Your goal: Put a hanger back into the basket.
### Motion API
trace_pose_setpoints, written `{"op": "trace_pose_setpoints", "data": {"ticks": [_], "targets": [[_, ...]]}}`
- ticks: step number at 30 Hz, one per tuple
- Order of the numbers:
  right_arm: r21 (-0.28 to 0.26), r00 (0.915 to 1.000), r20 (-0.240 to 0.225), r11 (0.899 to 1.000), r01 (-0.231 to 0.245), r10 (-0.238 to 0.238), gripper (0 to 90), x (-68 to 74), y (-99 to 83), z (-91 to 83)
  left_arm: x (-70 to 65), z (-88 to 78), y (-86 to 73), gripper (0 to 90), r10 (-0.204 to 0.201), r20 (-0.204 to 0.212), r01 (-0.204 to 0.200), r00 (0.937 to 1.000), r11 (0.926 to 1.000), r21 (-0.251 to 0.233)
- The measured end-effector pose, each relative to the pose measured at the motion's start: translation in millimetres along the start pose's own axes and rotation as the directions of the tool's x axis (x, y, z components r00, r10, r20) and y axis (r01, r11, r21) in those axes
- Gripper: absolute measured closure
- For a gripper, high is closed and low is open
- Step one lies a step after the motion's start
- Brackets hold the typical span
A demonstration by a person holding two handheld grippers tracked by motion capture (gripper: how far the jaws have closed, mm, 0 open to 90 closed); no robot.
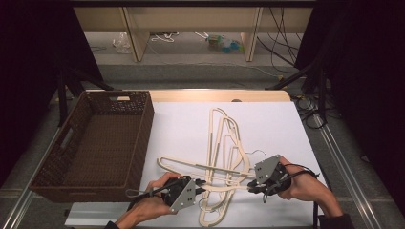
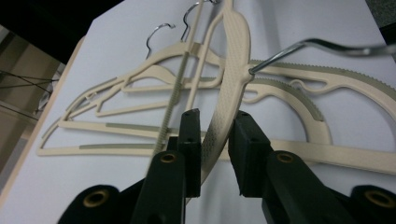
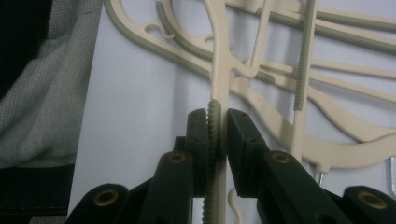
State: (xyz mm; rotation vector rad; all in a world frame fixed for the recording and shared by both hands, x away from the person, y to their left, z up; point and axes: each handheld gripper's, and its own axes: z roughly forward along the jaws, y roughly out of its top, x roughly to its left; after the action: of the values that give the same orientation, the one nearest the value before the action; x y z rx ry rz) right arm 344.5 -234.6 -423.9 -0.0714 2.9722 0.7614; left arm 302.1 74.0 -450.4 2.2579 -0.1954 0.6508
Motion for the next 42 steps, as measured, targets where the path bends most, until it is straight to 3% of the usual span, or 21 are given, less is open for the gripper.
{"op": "trace_pose_setpoints", "data": {"ticks": [2,6,8,10,11,14,16,18,20,22,23,26,29,32,33,38,41,42], "targets": [[-0.005,1.0,0.005,1.0,-0.008,0.008,80.7,-0.9,-1.7,-2.4,1.0,-0.6,4.0,78.4,-0.002,-0.005,0.002,1.0,1.0,-0.005],[-0.028,0.9997,0.018,0.999,-0.018,0.018,79.9,-0.8,-2.9,-6.3,4.0,-4.4,12.8,80.7,0.051,0.003,-0.051,0.9987,0.9985,0.021],[-0.026,0.9991,0.023,0.999,-0.034,0.035,75.0,0.0,-2.4,-7.7,7.0,-5.6,17.0,82.7,0.06,0.002,-0.06,0.9982,0.9982,0.004],[-0.034,0.9954,0.058,0.997,-0.074,0.076,65.7,-0.4,-0.6,-10.6,11.2,-8.0,21.4,84.8,0.091,0.0,-0.091,0.9958,0.9957,0.017],[-0.046,0.9919,0.08,0.994,-0.095,0.099,59.9,-0.8,0.5,-12.5,13.4,-8.3,23.0,85.6,0.086,0.0,-0.086,0.9963,0.9963,0.01],[-0.11,0.9645,0.176,0.978,-0.179,0.196,48.4,-0.9,6.5,-22.7,23.0,-10.2,26.6,85.9,0.062,0.001,-0.062,0.9981,0.998,0.013],[-0.164,0.9511,0.204,0.966,-0.2,0.232,43.4,0.4,10.7,-32.5,29.1,-11.2,28.5,85.9,0.054,0.004,-0.054,0.9985,0.9977,0.041],[-0.227,0.9295,0.238,0.947,-0.229,0.282,39.8,1.4,14.5,-39.8,33.5,-10.1,29.0,85.9,0.008,0.002,-0.008,1.0,0.999,0.043],[-0.255,0.918,0.241,0.933,-0.254,0.315,38.9,2.3,16.3,-45.0,39.7,-10.7,28.8,85.9,-0.031,-0.001,0.031,0.9995,0.9975,0.063],[-0.266,0.9041,0.28,0.931,-0.25,0.323,39.0,3.1,17.0,-46.6,45.9,-10.4,27.6,86.0,-0.095,0.01,0.093,0.9955,0.9928,0.074],[-0.268,0.9035,0.29,0.933,-0.24,0.315,39.0,2.9,16.6,-46.9,48.9,-10.2,26.8,85.9,-0.124,0.006,0.123,0.9923,0.9899,0.069],[-0.279,0.8971,0.296,0.928,-0.247,0.328,39.3,2.5,14.9,-47.6,58.4,-9.3,24.2,85.9,-0.214,0.006,0.213,0.9769,0.9745,0.072],[-0.284,0.8944,0.299,0.926,-0.249,0.333,39.3,2.5,14.3,-48.7,70.0,-11.4,22.3,85.9,-0.308,0.005,0.307,0.9514,0.9502,0.053],[-0.305,0.8851,0.308,0.918,-0.255,0.348,38.7,3.0,13.6,-51.2,82.8,-15.4,21.9,85.9,-0.385,-0.018,0.386,0.9226,0.9219,0.035],[-0.31,0.8832,0.311,0.916,-0.256,0.351,38.7,3.0,13.1,-52.1,87.4,-17.3,22.0,85.9,-0.398,-0.027,0.399,0.917,0.9163,0.037],[-0.318,0.8752,0.314,0.909,-0.268,0.368,38.8,2.3,10.1,-53.2,109.3,-28.4,26.6,85.9,-0.485,-0.021,0.485,0.8743,0.8738,0.031],[-0.329,0.8727,0.319,0.907,-0.263,0.369,38.8,2.3,9.8,-54.3,120.3,-37.0,30.0,85.9,-0.518,-0.011,0.518,0.8552,0.8539,0.049],[-0.334,0.8725,0.319,0.905,-0.262,0.37,38.8,2.5,9.7,-54.8,123.2,-39.8,30.9,85.9,-0.539,-0.006,0.538,0.8424,0.8413,0.048]]}}
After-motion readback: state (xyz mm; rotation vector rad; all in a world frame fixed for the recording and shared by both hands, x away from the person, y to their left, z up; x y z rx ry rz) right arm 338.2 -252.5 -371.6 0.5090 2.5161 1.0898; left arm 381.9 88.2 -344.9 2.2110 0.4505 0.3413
